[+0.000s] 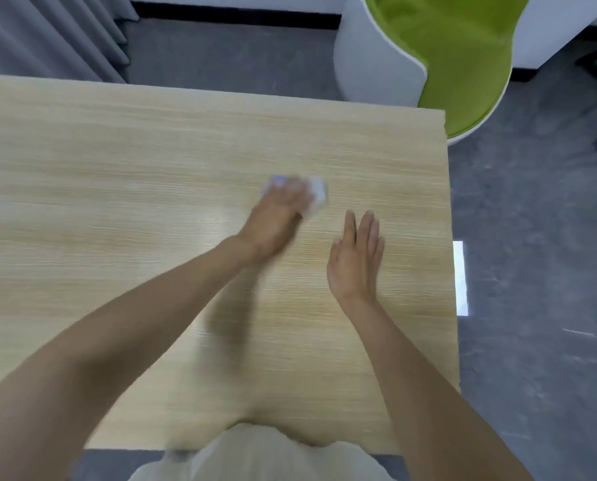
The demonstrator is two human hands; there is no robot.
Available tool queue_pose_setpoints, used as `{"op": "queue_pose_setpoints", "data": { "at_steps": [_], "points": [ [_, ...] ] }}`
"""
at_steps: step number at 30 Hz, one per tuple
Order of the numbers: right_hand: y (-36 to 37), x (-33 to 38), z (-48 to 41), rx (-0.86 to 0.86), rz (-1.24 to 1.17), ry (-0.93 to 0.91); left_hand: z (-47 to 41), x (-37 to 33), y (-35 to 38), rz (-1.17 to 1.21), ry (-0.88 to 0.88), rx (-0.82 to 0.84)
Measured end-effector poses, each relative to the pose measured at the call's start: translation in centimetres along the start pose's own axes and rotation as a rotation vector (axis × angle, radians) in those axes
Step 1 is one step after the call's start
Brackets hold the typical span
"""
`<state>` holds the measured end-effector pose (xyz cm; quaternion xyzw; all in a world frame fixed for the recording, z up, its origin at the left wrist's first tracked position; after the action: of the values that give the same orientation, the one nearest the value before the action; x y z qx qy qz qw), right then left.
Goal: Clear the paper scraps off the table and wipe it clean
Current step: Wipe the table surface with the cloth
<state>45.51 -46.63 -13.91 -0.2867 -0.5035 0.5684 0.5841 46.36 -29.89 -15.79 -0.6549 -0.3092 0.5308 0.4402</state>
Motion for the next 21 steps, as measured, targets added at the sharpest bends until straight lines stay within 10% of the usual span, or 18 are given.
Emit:
{"op": "queue_pose_setpoints", "data": {
  "at_steps": [4,10,16,21],
  "points": [
    [-1.1,-0.6,-2.2,0.012,0.044,-0.028,0.3,3.5,-0.9,-0.202,0.343,0.153],
    [-1.3,0.3,-4.6,0.070,0.032,0.009,-3.5,6.0,-3.8,-0.007,-0.564,-0.343],
    [-0.9,2.8,-6.2,0.055,0.005,-0.011,-4.1,3.6,-1.6,-0.116,0.040,0.019],
    [-0.6,1.5,-6.5,0.070,0.058,-0.045,-5.9,7.6,-4.2,-0.085,-0.620,-0.275]
  ]
}}
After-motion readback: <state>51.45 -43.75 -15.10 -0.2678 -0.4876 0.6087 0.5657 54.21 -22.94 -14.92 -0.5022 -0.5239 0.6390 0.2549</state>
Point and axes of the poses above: each hand's wrist, its own z-axis away from the middle knuckle, its own y-axis out of the palm, x = y × z, the point moved 3 cm from there along -z, towards the middle knuckle, and after that the axes turned 5 degrees about x, right-handed, at the moved point
